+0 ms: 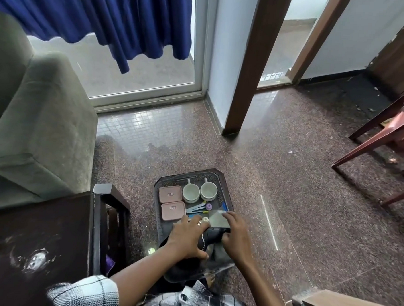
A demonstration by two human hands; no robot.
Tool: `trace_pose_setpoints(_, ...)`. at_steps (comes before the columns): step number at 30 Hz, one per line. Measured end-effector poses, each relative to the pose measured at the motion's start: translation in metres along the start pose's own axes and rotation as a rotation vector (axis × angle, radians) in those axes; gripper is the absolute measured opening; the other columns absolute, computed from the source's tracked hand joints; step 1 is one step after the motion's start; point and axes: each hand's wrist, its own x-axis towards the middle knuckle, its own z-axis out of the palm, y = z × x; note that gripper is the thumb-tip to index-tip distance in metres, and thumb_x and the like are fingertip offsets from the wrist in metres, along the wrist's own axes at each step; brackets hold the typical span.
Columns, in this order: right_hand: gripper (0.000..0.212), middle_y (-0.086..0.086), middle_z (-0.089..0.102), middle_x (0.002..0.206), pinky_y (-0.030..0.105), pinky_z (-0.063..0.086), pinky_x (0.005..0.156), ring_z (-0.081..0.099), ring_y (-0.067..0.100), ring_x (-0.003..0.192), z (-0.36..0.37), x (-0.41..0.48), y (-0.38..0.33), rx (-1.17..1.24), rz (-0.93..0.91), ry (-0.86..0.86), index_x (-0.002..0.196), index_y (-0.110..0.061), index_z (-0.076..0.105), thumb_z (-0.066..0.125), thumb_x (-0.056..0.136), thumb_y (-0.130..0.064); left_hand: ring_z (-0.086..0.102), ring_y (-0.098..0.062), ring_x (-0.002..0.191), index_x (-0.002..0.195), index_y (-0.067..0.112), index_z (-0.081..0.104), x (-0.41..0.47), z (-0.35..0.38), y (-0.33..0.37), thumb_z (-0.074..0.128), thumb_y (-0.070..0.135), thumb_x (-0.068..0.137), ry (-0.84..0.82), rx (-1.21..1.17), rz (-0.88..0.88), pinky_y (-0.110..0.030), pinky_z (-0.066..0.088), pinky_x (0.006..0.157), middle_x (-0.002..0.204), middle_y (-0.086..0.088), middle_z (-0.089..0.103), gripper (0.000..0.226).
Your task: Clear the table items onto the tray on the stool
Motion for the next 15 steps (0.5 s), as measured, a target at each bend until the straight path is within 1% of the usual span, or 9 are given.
trace_pose_setpoints(1,0.058,0.002,0.053,0.130,0.033,0.039,0.105,0.047,0.020,0.121,0.003,-0.002,-0.006,-0.019,-0.073,-0.010,0.125,-0.013,0.057,0.049,0.069,0.002,0.035,-0.032,0.125,0.134,0.031,0.032,0.000,0.001,0.001,0.065,0.062,0.064,0.007,-0.007,-0.006,-0.048,0.045,0.095,0.143,0.000,0.034,0.083)
trace_pose_setpoints(3,0.059,0.003,0.062,0.121,0.039,0.044,0.100,0.056,0.023,0.113,0.013,-0.003,-0.010,-0.043,-0.159,-0.035,0.118,-0.013,0.063,0.045,0.062,-0.003,0.037,-0.032,0.124,0.134,0.029,0.032,-0.001,0.003,0.001,0.064,0.060,0.064,0.028,-0.024,-0.018,-0.046,0.046,0.094,0.141,0.000,0.036,0.083)
trace_pose_setpoints(5,0.057,0.001,0.067,0.110,0.040,0.047,0.094,0.060,0.024,0.103,0.021,-0.004,-0.006,-0.065,-0.176,-0.058,0.114,-0.015,0.065,0.046,0.060,-0.008,0.038,-0.031,0.123,0.135,0.028,0.031,-0.001,0.003,0.002,0.062,0.060,0.064,0.043,-0.026,-0.022,-0.046,0.046,0.093,0.141,0.001,0.036,0.084)
trace_pose_setpoints(7,0.055,0.000,0.069,0.109,0.037,0.046,0.094,0.061,0.023,0.102,0.023,-0.004,-0.002,-0.054,-0.178,-0.058,0.114,-0.016,0.066,0.048,0.062,-0.010,0.039,-0.030,0.122,0.137,0.028,0.030,-0.002,0.003,0.003,0.062,0.060,0.064,0.064,-0.025,-0.020,-0.046,0.047,0.093,0.141,0.001,0.036,0.086)
trace_pose_setpoints(9,0.054,0.000,0.069,0.110,0.038,0.046,0.094,0.061,0.022,0.102,0.022,-0.002,-0.001,-0.046,-0.193,-0.038,0.113,-0.016,0.066,0.045,0.064,-0.013,0.038,-0.029,0.124,0.139,0.028,0.028,-0.004,0.004,0.003,0.061,0.061,0.064,0.096,-0.031,-0.021,-0.045,0.045,0.095,0.143,0.001,0.035,0.088)
trace_pose_setpoints(12,0.052,0.003,0.070,0.107,0.038,0.047,0.091,0.062,0.024,0.100,0.019,0.000,-0.002,-0.052,-0.209,-0.047,0.110,-0.015,0.067,0.041,0.065,-0.014,0.030,-0.026,0.133,0.144,0.030,0.019,-0.011,0.016,0.000,0.058,0.065,0.069,0.166,-0.084,-0.048,-0.042,0.033,0.109,0.150,0.001,0.025,0.091)
trace_pose_setpoints(13,0.053,0.004,0.069,0.108,0.037,0.047,0.092,0.062,0.025,0.102,0.017,-0.002,-0.003,-0.057,-0.194,-0.063,0.111,-0.014,0.067,0.041,0.064,-0.013,0.024,-0.026,0.137,0.146,0.030,0.014,-0.020,0.018,-0.001,0.054,0.067,0.072,0.186,-0.096,-0.056,-0.041,0.027,0.114,0.153,0.001,0.019,0.092)
trace_pose_setpoints(15,0.055,0.002,0.067,0.114,0.037,0.041,0.094,0.059,0.025,0.108,0.015,-0.007,-0.008,-0.111,-0.190,-0.089,0.113,-0.017,0.066,0.040,0.064,-0.013,0.014,-0.024,0.142,0.149,0.027,0.005,-0.034,0.023,-0.004,0.046,0.067,0.079,0.227,-0.140,-0.064,-0.037,0.017,0.117,0.156,0.001,0.009,0.090)
